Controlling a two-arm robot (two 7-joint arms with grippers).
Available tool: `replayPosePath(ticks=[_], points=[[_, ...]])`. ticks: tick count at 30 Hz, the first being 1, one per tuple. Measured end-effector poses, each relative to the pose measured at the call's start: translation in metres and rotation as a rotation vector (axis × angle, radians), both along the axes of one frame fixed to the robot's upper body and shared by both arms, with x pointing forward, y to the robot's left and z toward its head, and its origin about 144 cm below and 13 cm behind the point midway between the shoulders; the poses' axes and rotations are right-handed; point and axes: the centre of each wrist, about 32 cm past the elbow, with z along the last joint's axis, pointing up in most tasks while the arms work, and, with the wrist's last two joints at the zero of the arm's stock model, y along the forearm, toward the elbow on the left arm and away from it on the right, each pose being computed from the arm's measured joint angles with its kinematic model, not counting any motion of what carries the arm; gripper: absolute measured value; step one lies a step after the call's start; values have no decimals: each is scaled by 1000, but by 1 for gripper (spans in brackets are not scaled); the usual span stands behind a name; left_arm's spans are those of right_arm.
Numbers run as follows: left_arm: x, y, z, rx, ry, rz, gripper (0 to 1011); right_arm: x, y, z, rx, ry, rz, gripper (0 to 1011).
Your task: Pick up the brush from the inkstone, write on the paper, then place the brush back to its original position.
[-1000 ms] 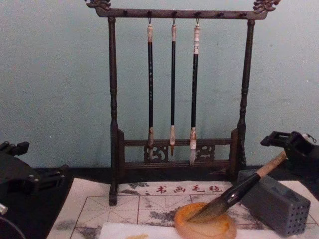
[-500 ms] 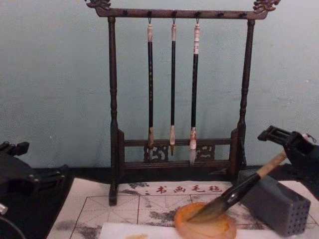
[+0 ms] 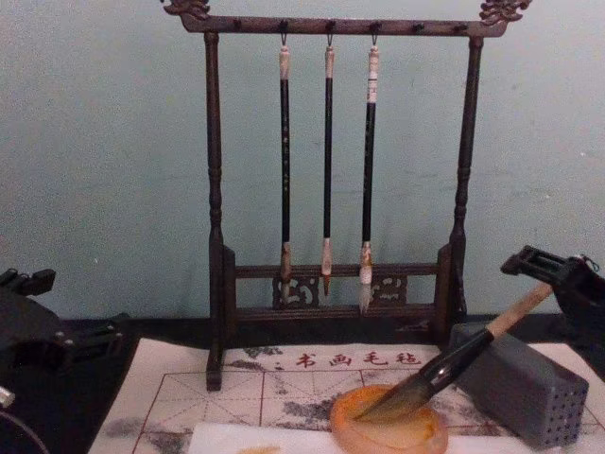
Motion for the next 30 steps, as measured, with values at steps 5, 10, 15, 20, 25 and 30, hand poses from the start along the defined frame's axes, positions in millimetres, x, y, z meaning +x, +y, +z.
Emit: replayPosePath(ticks=[5,10,15,20,25,30], points=[[0,0,0,0,0,0,1001,-12,-7,-2,-7,-4,-1,1002],[0,0,0,0,0,0,1001,-41,-19,-5,-61,-54,30,1002],[0,0,0,0,0,0,1001,-61,-26,-6,-155,-133,77,1002],[0,0,0,0,0,0,1001,-78,-31,-5,-280,-226,143,1003],[0,0,0,0,0,0,1001,-90,-34,-5,-432,-328,213,1003],[0,0,0,0,0,0,1001,-97,-35,-8,-550,-401,266,1002]])
